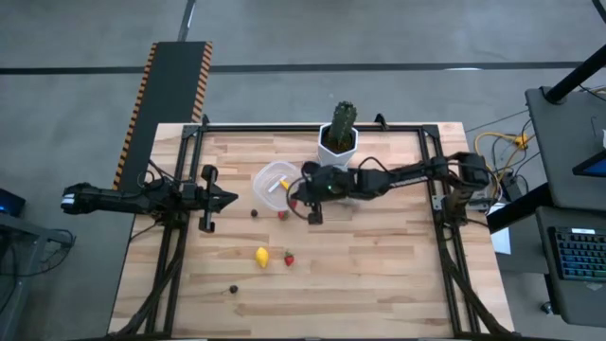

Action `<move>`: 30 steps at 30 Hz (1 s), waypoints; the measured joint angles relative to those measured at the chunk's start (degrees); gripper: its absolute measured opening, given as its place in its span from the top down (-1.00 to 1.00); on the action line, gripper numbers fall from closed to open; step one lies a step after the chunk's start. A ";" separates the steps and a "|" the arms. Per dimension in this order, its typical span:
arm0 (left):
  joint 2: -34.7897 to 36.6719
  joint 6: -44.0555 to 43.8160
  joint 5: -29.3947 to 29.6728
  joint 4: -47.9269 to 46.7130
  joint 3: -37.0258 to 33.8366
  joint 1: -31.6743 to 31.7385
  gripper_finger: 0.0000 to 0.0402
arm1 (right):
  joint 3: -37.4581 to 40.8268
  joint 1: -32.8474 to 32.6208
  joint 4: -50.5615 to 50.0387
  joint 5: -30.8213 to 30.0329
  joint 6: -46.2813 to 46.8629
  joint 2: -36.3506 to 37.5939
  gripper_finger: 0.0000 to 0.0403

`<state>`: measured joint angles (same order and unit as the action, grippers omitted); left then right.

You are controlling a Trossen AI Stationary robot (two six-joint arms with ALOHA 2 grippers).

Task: Pick and placing Produce into tupperware
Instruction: Put the middle strawberry into the transparent bin

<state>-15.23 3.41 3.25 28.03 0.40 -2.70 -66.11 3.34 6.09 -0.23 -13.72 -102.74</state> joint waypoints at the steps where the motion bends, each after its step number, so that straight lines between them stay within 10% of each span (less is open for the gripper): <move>1: -0.01 -0.01 0.00 0.00 0.01 -0.02 1.00 | -0.39 0.65 0.03 0.00 -0.44 0.00 0.96; 30: 0.06 0.00 -0.02 0.00 0.00 -0.01 1.00 | -9.64 8.45 -5.92 -4.03 -6.35 -13.68 0.96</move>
<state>-15.17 3.41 3.22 28.03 0.39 -2.71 -75.75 11.79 0.17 -4.25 -20.07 -116.42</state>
